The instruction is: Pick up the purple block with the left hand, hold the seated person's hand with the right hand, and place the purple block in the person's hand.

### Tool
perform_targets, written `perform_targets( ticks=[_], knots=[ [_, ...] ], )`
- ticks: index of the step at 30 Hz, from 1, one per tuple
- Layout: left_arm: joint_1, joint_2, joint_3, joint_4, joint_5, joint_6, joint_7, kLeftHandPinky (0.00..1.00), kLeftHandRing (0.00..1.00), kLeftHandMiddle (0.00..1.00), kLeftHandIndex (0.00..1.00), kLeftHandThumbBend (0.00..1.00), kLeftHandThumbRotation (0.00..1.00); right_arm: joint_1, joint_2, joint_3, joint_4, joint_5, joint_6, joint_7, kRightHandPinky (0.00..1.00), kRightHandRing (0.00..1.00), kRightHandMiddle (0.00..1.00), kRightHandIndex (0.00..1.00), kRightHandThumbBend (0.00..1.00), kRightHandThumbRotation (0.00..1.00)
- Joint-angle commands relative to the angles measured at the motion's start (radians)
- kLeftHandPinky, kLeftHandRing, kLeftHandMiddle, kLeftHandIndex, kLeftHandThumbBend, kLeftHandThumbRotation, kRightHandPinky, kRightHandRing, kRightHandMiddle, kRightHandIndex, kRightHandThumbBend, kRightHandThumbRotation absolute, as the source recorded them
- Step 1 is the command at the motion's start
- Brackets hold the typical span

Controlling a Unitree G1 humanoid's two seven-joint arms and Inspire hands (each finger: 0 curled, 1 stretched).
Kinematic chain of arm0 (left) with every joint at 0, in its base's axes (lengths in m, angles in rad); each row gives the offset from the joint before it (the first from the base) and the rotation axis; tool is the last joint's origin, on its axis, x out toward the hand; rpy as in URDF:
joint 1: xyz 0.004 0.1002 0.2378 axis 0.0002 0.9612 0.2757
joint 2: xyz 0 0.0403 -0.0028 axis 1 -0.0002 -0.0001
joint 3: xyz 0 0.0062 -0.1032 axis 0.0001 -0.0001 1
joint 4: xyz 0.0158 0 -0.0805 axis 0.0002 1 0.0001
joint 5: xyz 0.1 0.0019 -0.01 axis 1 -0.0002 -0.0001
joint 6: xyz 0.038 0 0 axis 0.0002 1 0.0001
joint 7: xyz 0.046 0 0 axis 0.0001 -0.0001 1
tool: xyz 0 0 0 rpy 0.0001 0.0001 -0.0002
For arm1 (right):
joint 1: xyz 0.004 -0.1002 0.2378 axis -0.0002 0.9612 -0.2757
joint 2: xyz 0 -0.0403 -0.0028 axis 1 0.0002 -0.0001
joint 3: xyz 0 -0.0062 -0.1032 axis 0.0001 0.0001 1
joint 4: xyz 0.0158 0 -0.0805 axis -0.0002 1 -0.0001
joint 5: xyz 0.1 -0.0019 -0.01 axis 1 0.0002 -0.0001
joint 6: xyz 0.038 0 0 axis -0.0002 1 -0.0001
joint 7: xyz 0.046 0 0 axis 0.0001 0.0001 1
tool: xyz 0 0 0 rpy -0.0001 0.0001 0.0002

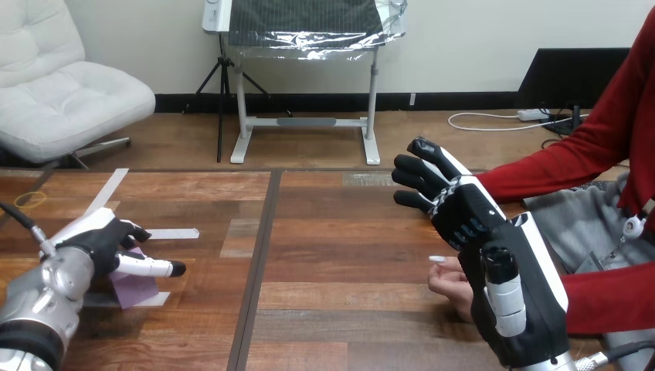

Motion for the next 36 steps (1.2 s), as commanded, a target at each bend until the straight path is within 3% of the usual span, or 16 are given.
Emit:
perform_targets(
  ticks=[1,8,17,18,27,36],
  knots=[
    [-0.099,0.033,-0.012,-0.038,0.005,0.018,-0.016,0.8,0.88,0.89,0.86,0.84,0.48,-0.046,-0.004,-0.003,-0.047,0.015,-0.001,0.003,0.82,0.87,0.87,0.91,0.79,1.0],
    [-0.106,0.028,-0.014,-0.043,0.004,0.047,-0.032,0.8,0.89,0.91,0.87,0.84,0.42,-0.045,-0.003,-0.002,-0.051,0.011,0.001,0.001,0.82,0.87,0.87,0.91,0.79,1.0],
    [-0.116,0.018,-0.017,-0.049,0.009,0.085,-0.026,0.74,0.87,0.89,0.85,0.83,0.28,-0.043,-0.002,-0.004,-0.057,0.011,0.005,-0.002,0.82,0.87,0.87,0.9,0.79,1.0],
    [-0.117,0.017,-0.019,-0.049,0.012,0.088,-0.02,0.7,0.84,0.88,0.84,0.83,0.21,-0.042,-0.002,-0.004,-0.058,0.01,0.007,-0.002,0.82,0.87,0.87,0.9,0.79,1.0],
    [-0.125,0.012,-0.046,-0.054,0.042,0.119,0.009,0.52,0.68,0.76,0.77,0.84,0.03,-0.043,-0.004,-0.003,-0.061,0.015,0.012,0.002,0.83,0.87,0.87,0.9,0.79,1.0],
    [-0.138,0.009,-0.067,-0.055,0.057,0.151,0.001,0.44,0.58,0.68,0.72,0.85,0.0,-0.045,-0.003,-0.005,-0.06,0.011,0.01,-0.001,0.83,0.87,0.87,0.91,0.8,1.0]
  ],
)
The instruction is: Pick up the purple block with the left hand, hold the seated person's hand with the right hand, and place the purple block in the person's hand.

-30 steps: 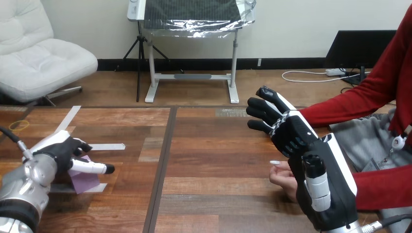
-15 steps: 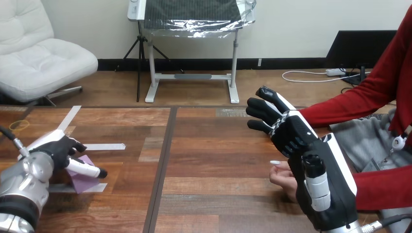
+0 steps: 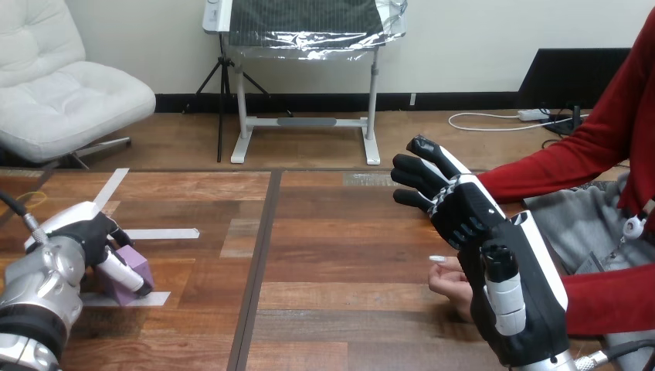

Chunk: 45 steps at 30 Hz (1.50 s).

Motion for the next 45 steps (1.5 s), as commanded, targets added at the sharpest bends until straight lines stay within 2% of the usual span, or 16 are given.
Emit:
perform_targets(
  ticks=[1,19,28,32,38,45],
  knots=[
    [-0.093,0.003,-0.026,-0.044,0.022,0.013,0.016,0.44,0.58,0.67,0.72,0.86,0.0,-0.045,-0.003,-0.005,-0.05,0.009,-0.002,-0.002,0.83,0.87,0.87,0.91,0.8,1.0],
    [-0.097,0.001,-0.059,-0.091,0.03,0.071,0.005,0.34,0.46,0.57,0.62,0.87,0.0,-0.047,-0.001,-0.006,-0.041,0.013,-0.008,0.001,0.83,0.87,0.87,0.91,0.8,1.0],
    [-0.089,0.002,-0.061,-0.105,0.031,0.061,0.029,0.33,0.44,0.55,0.56,0.85,0.0,-0.049,0.001,-0.006,-0.038,0.012,-0.012,0.0,0.83,0.87,0.88,0.91,0.78,1.0],
    [-0.08,0.002,-0.058,-0.107,0.03,0.043,0.059,0.33,0.43,0.53,0.52,0.82,0.0,-0.048,-0.001,-0.005,-0.042,0.012,-0.007,0.0,0.83,0.87,0.88,0.91,0.78,1.0],
    [-0.074,0.001,-0.059,-0.115,0.032,0.039,0.08,0.3,0.39,0.48,0.48,0.77,0.0,-0.047,-0.001,-0.006,-0.046,0.01,-0.004,-0.001,0.83,0.87,0.88,0.91,0.79,1.0],
    [-0.065,-0.002,-0.055,-0.135,0.029,0.047,0.097,0.24,0.32,0.41,0.47,0.76,0.0,-0.048,0.0,-0.007,-0.04,0.013,-0.009,0.0,0.83,0.87,0.88,0.91,0.78,1.0]
  ],
)
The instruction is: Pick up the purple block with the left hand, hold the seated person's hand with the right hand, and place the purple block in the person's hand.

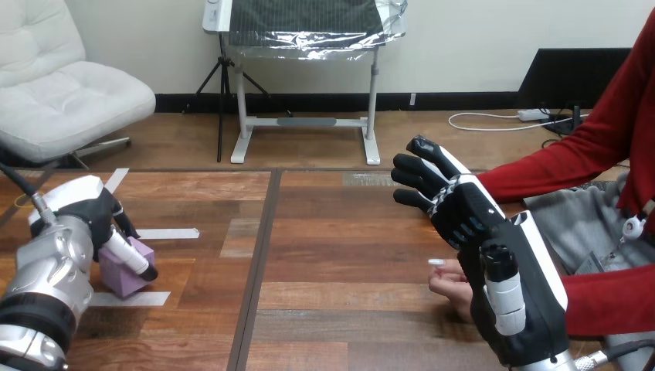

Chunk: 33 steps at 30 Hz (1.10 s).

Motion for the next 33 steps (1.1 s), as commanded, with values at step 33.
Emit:
perform_targets(
  ticks=[33],
  knots=[
    [0.053,0.009,0.028,-0.299,-0.006,0.006,0.091,0.25,0.35,0.43,0.44,0.78,0.0,-0.106,-0.012,-0.049,0.025,-0.078,-0.014,-0.049,0.82,0.86,0.86,0.89,0.79,1.0]
  ],
)
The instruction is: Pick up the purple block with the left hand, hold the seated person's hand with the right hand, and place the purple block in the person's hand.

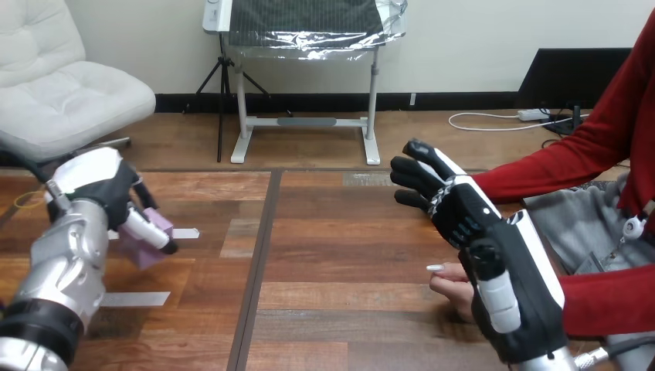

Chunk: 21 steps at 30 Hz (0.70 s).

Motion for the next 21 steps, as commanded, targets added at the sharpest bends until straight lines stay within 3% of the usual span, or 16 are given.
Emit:
perform_targets(
  ticks=[1,4,12,15,21],
  knots=[
    [-0.001,0.01,0.022,-0.116,0.001,-0.002,0.012,0.26,0.35,0.44,0.44,0.78,0.0,-0.102,-0.013,-0.038,0.02,-0.028,-0.013,-0.03,0.82,0.86,0.86,0.88,0.78,1.0],
    [0.021,0.012,0.035,-0.174,-0.008,-0.008,0.013,0.29,0.39,0.46,0.44,0.79,0.0,-0.144,-0.038,-0.063,0.056,-0.06,-0.024,-0.04,0.81,0.86,0.86,0.88,0.77,1.0],
    [0.067,0.014,0.061,-0.304,-0.024,0.004,-0.007,0.3,0.39,0.46,0.44,0.81,0.0,-0.239,-0.101,-0.121,0.141,-0.135,-0.032,-0.082,0.76,0.83,0.84,0.86,0.89,1.0],
    [0.082,0.012,0.07,-0.344,-0.03,0.007,-0.013,0.3,0.38,0.45,0.44,0.81,0.0,-0.275,-0.131,-0.129,0.166,-0.117,-0.02,-0.064,0.77,0.84,0.85,0.85,0.92,0.97],
    [0.117,0.015,0.091,-0.441,-0.043,0.019,-0.036,0.29,0.37,0.43,0.44,0.81,0.0,-0.334,-0.205,-0.151,0.226,-0.135,-0.011,-0.054,0.79,0.86,0.87,0.86,0.91,0.95]
  ],
)
